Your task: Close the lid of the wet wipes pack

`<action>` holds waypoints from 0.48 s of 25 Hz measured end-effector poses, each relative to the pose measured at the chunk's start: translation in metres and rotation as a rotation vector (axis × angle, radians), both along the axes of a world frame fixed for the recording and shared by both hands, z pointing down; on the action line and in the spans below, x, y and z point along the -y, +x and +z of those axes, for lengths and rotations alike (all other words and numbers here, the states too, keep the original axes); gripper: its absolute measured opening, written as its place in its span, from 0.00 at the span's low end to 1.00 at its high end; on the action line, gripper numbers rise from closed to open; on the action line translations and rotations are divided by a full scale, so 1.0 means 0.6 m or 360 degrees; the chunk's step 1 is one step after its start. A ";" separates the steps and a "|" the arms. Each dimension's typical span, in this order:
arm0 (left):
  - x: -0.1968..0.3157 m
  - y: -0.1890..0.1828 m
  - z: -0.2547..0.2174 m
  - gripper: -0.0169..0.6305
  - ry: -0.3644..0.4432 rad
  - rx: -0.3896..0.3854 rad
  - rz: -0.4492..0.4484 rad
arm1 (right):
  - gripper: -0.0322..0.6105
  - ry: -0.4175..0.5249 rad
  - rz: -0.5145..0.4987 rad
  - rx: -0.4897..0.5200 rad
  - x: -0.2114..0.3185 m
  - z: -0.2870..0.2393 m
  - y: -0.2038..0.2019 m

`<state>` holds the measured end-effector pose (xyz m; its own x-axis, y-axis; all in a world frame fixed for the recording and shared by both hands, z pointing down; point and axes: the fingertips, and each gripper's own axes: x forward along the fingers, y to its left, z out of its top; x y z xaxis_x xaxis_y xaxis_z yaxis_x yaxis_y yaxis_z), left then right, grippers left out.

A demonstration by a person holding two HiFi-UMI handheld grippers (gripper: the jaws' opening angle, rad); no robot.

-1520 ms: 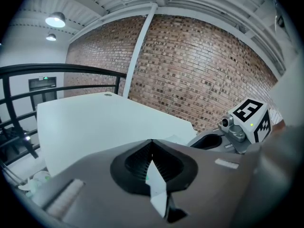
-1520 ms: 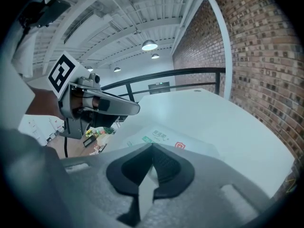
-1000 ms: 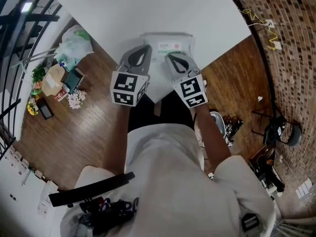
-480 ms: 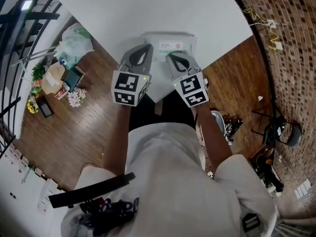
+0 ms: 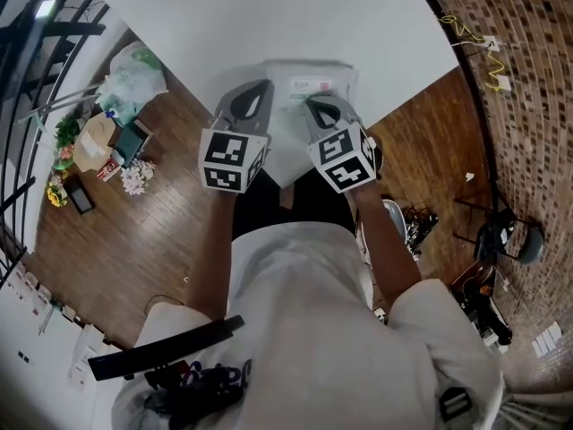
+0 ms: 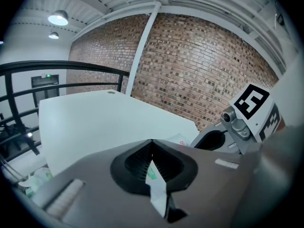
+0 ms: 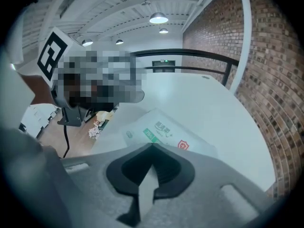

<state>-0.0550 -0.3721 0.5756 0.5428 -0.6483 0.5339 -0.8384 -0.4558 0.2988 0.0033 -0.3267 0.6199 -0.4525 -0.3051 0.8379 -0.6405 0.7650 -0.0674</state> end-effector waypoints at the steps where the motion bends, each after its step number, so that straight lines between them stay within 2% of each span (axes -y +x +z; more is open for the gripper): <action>1: 0.003 0.001 0.000 0.05 -0.0001 -0.0003 -0.0003 | 0.04 0.0007 -0.0009 -0.0027 0.001 0.001 0.001; 6: 0.013 0.006 -0.001 0.05 -0.0005 -0.0031 -0.0001 | 0.04 0.0079 -0.0188 -0.0262 -0.001 0.009 -0.003; 12: 0.020 0.007 0.004 0.05 -0.0013 -0.0038 0.0013 | 0.03 -0.0045 -0.0277 -0.0323 0.003 0.014 -0.013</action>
<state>-0.0506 -0.3839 0.5780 0.5610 -0.6393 0.5260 -0.8270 -0.4603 0.3227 -0.0043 -0.3283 0.6280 -0.3182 -0.2124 0.9239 -0.5022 0.8644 0.0258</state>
